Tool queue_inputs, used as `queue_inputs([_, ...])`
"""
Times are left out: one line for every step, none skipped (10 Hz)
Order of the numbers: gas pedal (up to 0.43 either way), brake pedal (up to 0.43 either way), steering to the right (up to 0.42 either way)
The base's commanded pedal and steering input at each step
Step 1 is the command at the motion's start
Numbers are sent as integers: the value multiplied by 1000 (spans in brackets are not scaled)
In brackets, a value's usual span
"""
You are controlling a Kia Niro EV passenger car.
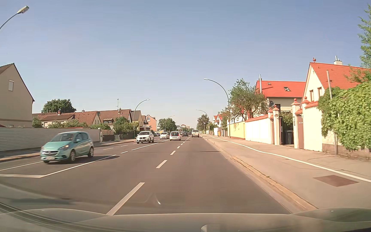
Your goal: Follow the waypoints while adhering to traffic rules and regulations
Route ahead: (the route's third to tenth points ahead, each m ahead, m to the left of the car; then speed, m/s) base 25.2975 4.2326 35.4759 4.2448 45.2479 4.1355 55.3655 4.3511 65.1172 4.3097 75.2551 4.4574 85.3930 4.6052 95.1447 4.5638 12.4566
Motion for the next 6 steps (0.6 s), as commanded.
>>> queue_inputs([157,0,-4])
queue_inputs([130,0,-5])
queue_inputs([98,0,-5])
queue_inputs([20,0,-6])
queue_inputs([8,0,-6])
queue_inputs([8,0,-6])
